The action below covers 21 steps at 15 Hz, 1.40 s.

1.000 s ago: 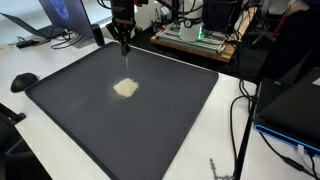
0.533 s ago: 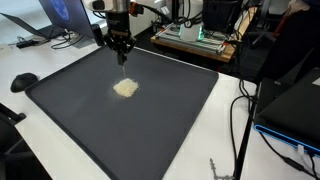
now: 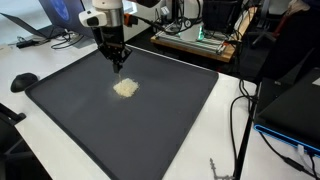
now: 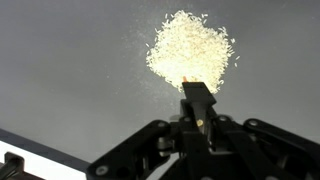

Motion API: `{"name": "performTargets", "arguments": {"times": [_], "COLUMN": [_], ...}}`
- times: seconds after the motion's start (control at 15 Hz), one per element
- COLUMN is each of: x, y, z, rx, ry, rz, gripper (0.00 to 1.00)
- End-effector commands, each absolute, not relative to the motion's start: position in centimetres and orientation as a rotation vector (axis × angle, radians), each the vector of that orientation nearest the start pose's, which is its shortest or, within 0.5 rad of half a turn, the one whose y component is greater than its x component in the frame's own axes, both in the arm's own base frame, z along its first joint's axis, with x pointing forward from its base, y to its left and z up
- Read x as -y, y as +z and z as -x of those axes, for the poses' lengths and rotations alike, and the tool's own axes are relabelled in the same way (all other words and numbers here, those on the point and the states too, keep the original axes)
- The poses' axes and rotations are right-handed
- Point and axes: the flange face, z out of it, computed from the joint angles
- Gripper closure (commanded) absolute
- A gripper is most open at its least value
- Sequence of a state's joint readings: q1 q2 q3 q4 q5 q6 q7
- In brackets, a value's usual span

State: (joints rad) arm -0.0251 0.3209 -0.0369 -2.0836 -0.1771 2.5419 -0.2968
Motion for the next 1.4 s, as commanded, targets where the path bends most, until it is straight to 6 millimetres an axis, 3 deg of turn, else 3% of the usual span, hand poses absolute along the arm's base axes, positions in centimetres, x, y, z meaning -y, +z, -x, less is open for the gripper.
{"name": "performTargets", "arguments": {"times": [0.0,0.53,1.13,1.2,1.33], "x": [4.5,5.6,6.5,5.6,5.9], "y": [26.9,22.9,23.3,24.3,24.3], "z": [-60.9,-61.3,-60.9,-60.9,-60.9], "rx": [0.587,0.547,0.497,0.532,0.513], "ry": [-0.172,-0.093,-0.099,-0.109,-0.111], "rz": [3.248,3.241,3.206,3.228,3.224], "gripper": [0.97,0.97,0.97,0.88,0.88]}}
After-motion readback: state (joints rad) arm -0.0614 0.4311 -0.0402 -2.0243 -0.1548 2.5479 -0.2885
